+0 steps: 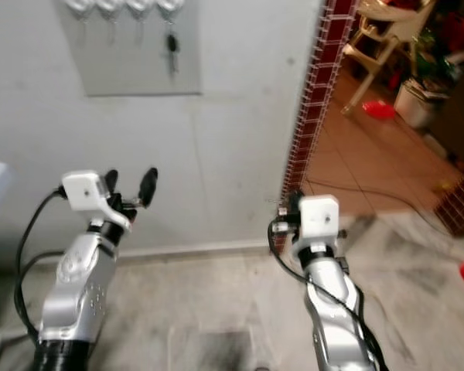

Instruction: Hang keys on a hook

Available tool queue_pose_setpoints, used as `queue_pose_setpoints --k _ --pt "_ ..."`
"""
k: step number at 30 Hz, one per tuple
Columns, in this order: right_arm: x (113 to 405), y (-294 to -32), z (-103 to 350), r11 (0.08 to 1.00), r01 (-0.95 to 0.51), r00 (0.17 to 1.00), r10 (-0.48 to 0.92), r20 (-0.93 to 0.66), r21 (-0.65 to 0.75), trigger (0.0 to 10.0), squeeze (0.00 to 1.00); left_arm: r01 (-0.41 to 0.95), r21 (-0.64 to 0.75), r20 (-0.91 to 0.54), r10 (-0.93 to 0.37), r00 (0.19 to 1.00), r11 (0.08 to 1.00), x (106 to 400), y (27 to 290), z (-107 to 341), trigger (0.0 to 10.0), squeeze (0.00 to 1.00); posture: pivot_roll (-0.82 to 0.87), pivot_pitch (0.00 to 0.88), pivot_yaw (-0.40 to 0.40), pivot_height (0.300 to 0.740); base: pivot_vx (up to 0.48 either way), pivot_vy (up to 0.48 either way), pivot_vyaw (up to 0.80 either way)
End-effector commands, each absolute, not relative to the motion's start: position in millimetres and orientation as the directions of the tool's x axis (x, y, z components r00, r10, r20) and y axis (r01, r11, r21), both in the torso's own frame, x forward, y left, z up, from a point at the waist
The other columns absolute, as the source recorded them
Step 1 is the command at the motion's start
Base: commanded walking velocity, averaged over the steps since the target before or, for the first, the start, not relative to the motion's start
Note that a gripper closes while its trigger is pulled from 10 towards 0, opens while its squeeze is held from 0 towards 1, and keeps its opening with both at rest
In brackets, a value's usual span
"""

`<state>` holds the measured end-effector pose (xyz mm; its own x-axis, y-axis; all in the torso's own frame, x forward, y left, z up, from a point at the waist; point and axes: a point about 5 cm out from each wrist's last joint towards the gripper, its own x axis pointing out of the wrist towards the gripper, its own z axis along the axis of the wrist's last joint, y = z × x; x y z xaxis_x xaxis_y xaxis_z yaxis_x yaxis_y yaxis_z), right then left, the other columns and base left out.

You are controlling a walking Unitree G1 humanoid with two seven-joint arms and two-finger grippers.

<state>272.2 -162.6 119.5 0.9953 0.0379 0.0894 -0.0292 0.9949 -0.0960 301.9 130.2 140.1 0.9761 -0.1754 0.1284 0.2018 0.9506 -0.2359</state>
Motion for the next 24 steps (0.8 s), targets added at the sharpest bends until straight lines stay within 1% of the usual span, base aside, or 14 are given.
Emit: queue_pose_setpoints --k 1,11,18,24 --pt "273 -158 125 0.996 -0.045 0.991 0.055 0.120 -0.082 10.0 0.00 0.176 -0.211 0.135 -0.150 0.979 0.961 304 138 144 10.0 0.00 -0.04 0.044 -0.007 0.740 0.000 0.000 0.00" --pt "274 -159 130 0.995 -0.057 0.987 0.068 0.142 -0.077 10.0 0.00 0.171 -0.212 0.140 -0.143 0.980 0.962 305 136 146 10.0 0.00 -0.04 0.041 -0.010 0.740 0.000 0.000 0.00" --pt "276 -161 148 0.997 -0.066 0.973 0.075 0.219 -0.048 10.0 0.00 0.178 -0.195 0.151 -0.150 0.977 0.964 305 133 153 10.0 0.00 -0.04 0.035 -0.009 0.740 0.000 0.000 0.00" --pt "277 -163 156 0.997 -0.064 0.967 0.072 0.245 -0.042 10.0 0.00 0.189 -0.188 0.168 -0.159 0.973 0.964 305 132 159 10.0 0.00 -0.04 0.030 -0.010 0.740 0.000 0.000 0.00"
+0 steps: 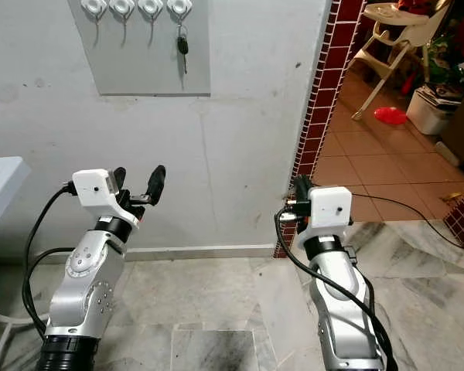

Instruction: Hang keys on a hook

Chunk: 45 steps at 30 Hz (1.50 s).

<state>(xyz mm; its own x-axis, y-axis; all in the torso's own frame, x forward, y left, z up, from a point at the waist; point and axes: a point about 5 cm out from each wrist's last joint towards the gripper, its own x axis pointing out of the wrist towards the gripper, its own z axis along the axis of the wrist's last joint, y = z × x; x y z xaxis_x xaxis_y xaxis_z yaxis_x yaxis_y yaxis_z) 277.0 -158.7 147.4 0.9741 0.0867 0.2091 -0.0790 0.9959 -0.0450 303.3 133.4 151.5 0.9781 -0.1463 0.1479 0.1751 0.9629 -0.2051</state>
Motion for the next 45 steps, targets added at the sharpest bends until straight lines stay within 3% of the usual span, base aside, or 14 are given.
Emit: queue_pose_setpoints --k 1,15,45 --pt "277.7 -162.9 156.9 0.997 -0.064 0.966 0.072 0.247 -0.043 10.0 0.00 0.194 -0.191 0.171 -0.162 0.972 0.962 304.9 131.4 159.5 10.0 0.00 -0.04 0.028 -0.009 0.740 0.000 0.000 0.00" --pt "279.2 -162.5 159.8 0.996 -0.071 0.962 0.080 0.260 -0.045 10.0 0.00 0.197 -0.198 0.193 -0.159 0.968 0.960 306.8 132.3 164.5 10.0 0.00 -0.04 0.006 -0.005 0.740 0.034 0.000 0.00" --pt "277.1 -160.5 156.7 0.997 -0.067 0.966 0.073 0.247 -0.034 10.0 0.00 0.190 -0.201 0.188 -0.153 0.970 0.961 308.1 133.8 164.7 10.0 0.00 -0.04 0.019 -0.001 0.740 0.407 0.000 0.00"
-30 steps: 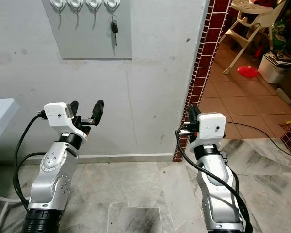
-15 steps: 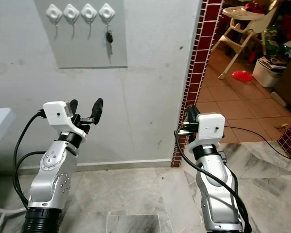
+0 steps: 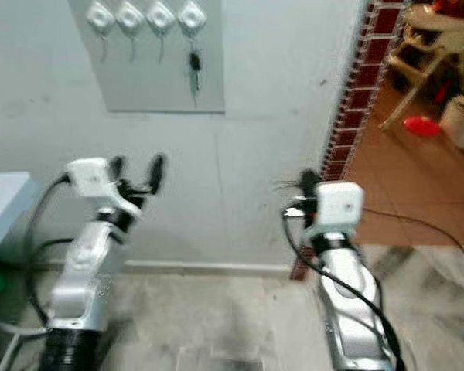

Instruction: Hang keys on a hook

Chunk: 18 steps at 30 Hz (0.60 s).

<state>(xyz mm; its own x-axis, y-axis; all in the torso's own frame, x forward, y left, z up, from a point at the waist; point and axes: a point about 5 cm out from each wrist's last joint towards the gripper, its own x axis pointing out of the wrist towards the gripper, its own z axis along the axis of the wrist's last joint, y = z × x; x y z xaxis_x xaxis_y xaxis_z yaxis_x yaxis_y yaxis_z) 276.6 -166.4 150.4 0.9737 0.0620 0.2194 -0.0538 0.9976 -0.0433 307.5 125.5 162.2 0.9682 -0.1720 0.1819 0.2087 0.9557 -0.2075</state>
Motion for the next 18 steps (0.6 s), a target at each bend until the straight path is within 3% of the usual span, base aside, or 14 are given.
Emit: queue_pose_setpoints --k 1,18 --pt "277.2 -160.5 156.7 0.997 -0.067 0.966 0.073 0.247 -0.034 10.0 0.00 0.190 -0.202 0.188 -0.152 0.970 0.961 308.1 133.9 164.6 10.0 0.00 -0.04 0.020 -0.002 0.740 0.424 0.000 0.00" --pt "277.6 -159.6 156.7 0.997 -0.068 0.967 0.073 0.244 -0.031 10.0 0.00 0.187 -0.204 0.184 -0.150 0.971 0.961 308.3 134.0 164.6 10.0 0.00 -0.04 0.027 -0.004 0.740 0.421 0.000 0.00"
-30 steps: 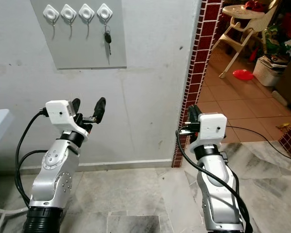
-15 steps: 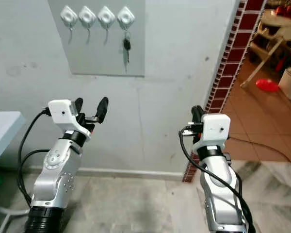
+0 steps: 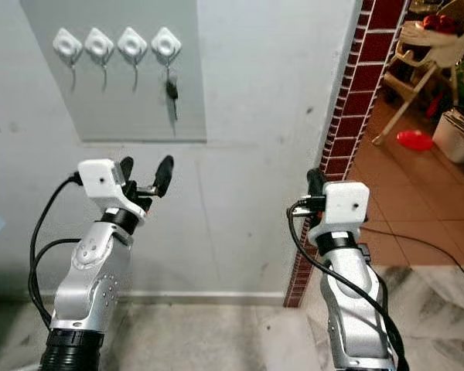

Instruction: Hang keys on a hook

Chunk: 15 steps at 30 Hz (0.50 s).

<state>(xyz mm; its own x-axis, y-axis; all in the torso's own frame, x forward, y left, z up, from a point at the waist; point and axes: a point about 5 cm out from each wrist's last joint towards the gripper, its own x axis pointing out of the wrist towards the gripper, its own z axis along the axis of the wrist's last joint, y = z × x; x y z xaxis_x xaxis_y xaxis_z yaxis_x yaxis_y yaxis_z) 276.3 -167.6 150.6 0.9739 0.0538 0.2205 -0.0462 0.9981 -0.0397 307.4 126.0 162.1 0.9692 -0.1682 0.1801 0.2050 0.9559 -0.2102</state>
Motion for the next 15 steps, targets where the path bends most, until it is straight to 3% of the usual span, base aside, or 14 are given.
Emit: queue_pose_setpoints --k 1,8,15 --pt "277.8 -159.7 156.7 0.997 -0.067 0.967 0.072 0.243 -0.030 10.0 0.00 0.186 -0.204 0.184 -0.149 0.972 0.961 308.5 133.9 164.5 10.0 0.00 -0.04 0.026 -0.004 0.740 0.424 0.000 0.00" --pt "278.3 -159.2 157.0 0.997 -0.070 0.967 0.075 0.243 -0.031 10.0 0.00 0.180 -0.209 0.178 -0.143 0.974 0.961 309.2 133.1 163.8 10.0 0.00 -0.04 0.026 -0.005 0.740 0.415 0.000 0.00" --pt "278.9 -158.9 156.7 0.997 -0.071 0.967 0.077 0.241 -0.032 10.0 0.00 0.203 -0.192 0.179 -0.170 0.969 0.960 308.6 127.8 161.2 10.0 0.00 -0.04 0.027 -0.007 0.740 0.000 0.000 0.00"
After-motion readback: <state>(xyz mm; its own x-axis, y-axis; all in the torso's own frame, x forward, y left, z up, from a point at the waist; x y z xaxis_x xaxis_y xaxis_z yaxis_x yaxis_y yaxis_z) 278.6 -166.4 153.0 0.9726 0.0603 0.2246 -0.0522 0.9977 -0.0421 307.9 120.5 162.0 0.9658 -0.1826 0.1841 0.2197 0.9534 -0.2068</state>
